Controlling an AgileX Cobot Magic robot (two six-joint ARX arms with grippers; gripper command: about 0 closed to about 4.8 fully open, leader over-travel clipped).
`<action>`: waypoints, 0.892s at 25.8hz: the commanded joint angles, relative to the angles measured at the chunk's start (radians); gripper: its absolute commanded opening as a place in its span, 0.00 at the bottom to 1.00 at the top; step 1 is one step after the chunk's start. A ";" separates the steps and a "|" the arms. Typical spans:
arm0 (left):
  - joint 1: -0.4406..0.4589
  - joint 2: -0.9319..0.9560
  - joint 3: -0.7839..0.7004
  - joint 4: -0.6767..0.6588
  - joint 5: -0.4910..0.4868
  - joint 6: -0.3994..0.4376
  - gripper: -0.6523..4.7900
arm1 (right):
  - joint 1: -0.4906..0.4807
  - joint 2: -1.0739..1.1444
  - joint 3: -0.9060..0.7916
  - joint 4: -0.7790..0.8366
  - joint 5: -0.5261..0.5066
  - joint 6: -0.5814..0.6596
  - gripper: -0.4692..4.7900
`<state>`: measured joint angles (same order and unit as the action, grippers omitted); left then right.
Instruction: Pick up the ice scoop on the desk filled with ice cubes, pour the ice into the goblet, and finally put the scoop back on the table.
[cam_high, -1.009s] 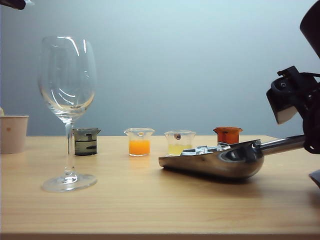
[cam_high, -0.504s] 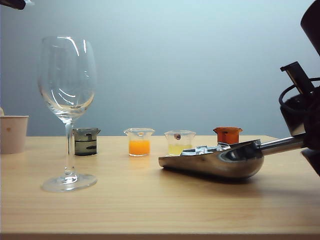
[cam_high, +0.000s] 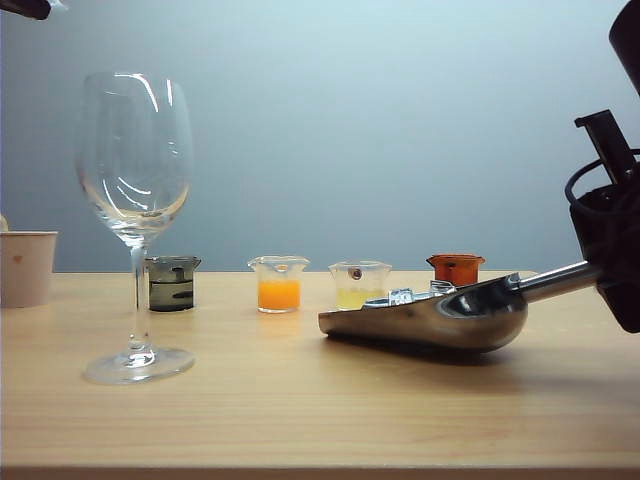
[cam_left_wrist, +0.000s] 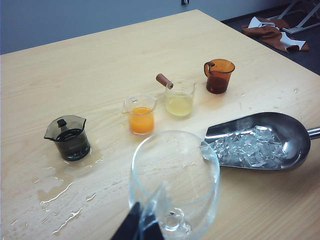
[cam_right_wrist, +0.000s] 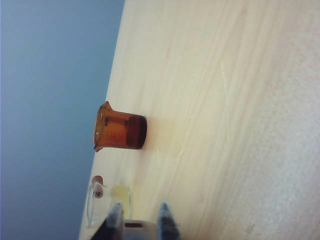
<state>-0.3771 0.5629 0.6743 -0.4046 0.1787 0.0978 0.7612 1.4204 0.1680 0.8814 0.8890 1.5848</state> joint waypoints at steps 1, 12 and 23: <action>0.001 -0.002 0.004 0.008 0.001 0.003 0.11 | 0.001 0.015 -0.002 -0.076 -0.003 0.075 0.08; 0.001 -0.002 0.004 0.008 0.001 0.004 0.11 | -0.009 0.153 -0.002 0.101 -0.087 0.175 0.08; 0.001 -0.002 0.004 0.008 0.001 0.004 0.11 | -0.008 0.151 -0.002 0.373 -0.222 0.022 0.08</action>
<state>-0.3771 0.5625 0.6743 -0.4053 0.1787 0.0978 0.7521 1.5753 0.1642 1.1675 0.6758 1.6268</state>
